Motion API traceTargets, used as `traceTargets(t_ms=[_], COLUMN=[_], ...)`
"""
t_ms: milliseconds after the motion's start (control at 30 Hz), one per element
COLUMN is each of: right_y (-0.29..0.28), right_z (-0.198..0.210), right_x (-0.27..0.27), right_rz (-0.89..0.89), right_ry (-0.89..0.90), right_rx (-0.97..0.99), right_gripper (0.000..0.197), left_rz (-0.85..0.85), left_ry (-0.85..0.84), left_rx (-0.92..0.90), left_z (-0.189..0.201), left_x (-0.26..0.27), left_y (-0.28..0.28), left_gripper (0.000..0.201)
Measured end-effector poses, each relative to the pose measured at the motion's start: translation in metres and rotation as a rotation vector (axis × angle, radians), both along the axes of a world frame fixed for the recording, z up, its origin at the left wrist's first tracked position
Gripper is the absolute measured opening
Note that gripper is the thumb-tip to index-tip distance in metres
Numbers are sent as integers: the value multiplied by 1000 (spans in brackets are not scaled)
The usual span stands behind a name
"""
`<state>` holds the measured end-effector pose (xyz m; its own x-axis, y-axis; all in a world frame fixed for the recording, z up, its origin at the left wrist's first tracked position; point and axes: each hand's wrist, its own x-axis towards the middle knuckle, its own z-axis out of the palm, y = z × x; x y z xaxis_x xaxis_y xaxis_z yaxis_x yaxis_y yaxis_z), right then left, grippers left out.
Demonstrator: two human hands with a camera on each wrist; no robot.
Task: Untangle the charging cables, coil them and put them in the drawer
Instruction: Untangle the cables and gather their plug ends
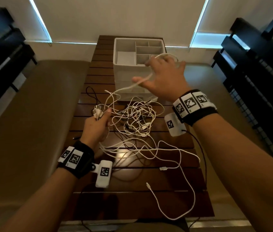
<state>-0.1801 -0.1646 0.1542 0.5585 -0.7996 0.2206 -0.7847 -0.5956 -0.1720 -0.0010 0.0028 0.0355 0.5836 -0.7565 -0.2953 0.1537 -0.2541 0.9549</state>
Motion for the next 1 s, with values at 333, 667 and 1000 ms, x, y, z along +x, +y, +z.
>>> traceTargets(t_ms=[333, 667, 1000], right_y=[10, 15, -10], right_z=[-10, -81, -168], right_x=[-21, -51, -67], right_rz=[-191, -256, -484], right_ry=[62, 458, 2], right_rx=[-201, 316, 671], right_gripper=[20, 17, 39], left_rz=[-5, -274, -224], left_ry=[-29, -277, -291], left_rx=[-20, -18, -31], left_z=[-3, 15, 9], left_x=[15, 2, 5], left_y=[3, 1, 3], left_gripper=[48, 35, 33])
